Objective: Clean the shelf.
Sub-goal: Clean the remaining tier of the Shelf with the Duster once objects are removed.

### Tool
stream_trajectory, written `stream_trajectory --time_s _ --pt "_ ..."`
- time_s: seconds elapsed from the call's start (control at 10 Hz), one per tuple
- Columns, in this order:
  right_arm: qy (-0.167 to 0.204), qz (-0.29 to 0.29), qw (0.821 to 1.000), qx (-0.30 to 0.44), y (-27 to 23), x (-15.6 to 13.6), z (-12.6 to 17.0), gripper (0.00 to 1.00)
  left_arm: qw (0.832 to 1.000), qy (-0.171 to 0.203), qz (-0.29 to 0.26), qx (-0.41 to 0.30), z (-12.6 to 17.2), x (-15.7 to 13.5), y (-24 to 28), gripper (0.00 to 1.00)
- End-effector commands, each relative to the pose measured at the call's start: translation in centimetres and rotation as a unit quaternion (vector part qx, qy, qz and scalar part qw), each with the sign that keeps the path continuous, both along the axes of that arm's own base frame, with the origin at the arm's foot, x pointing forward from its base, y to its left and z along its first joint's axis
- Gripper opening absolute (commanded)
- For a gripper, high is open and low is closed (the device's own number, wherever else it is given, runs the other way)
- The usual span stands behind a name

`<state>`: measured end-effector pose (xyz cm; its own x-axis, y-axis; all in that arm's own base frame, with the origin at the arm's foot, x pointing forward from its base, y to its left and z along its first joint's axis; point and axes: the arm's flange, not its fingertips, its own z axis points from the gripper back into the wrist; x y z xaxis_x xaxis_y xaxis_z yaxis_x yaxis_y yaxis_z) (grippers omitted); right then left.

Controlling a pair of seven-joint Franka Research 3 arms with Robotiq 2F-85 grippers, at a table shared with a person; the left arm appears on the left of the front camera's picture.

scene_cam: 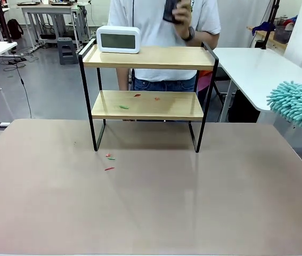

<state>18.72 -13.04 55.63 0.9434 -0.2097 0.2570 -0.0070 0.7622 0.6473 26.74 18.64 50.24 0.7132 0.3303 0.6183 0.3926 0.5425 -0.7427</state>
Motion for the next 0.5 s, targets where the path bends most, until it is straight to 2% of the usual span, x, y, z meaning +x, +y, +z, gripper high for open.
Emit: stream_trajectory --time_s 0.0,0.1,0.2,0.4 --pt "-0.032 0.100 0.992 -0.066 6.6 -0.4 3.8 0.12 1.000 -0.013 -0.002 -0.002 0.1 0.1 -0.2 1.00" --pt "-0.034 0.151 0.981 -0.114 11.2 0.7 4.1 0.12 1.000 -0.013 -0.002 -0.002 0.1 0.1 -0.2 1.00" --pt "-0.043 0.174 0.969 -0.171 15.6 2.5 3.3 0.12 1.000 -0.013 -0.002 -0.002 0.1 0.1 -0.2 1.00" --pt "-0.086 0.171 0.961 -0.200 23.0 5.2 1.4 0.12 1.000 -0.013 -0.002 -0.002 0.1 0.1 -0.2 1.00"
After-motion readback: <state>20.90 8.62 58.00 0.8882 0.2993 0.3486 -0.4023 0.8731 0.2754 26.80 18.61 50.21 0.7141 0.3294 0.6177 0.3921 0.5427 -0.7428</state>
